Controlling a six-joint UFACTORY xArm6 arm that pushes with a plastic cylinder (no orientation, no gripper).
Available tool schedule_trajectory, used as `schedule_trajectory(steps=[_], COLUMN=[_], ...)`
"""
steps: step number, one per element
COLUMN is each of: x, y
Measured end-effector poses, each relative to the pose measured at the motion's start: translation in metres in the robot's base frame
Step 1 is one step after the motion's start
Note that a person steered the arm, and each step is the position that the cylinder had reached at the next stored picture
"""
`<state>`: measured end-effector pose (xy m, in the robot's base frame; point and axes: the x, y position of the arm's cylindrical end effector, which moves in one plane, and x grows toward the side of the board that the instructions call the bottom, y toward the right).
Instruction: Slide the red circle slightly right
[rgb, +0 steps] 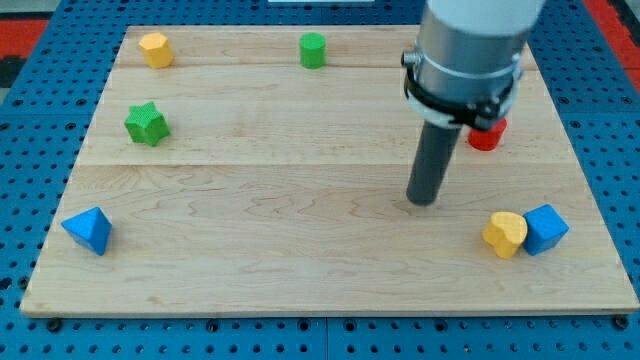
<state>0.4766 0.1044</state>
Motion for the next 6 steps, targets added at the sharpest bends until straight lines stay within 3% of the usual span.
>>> schedule_trajectory(steps=[1, 2, 3, 4, 5, 6], x=[-0.070, -0.126, -0.128, -0.075, -0.054, -0.095], y=[-0.020, -0.002, 0.042, 0.072, 0.086, 0.080])
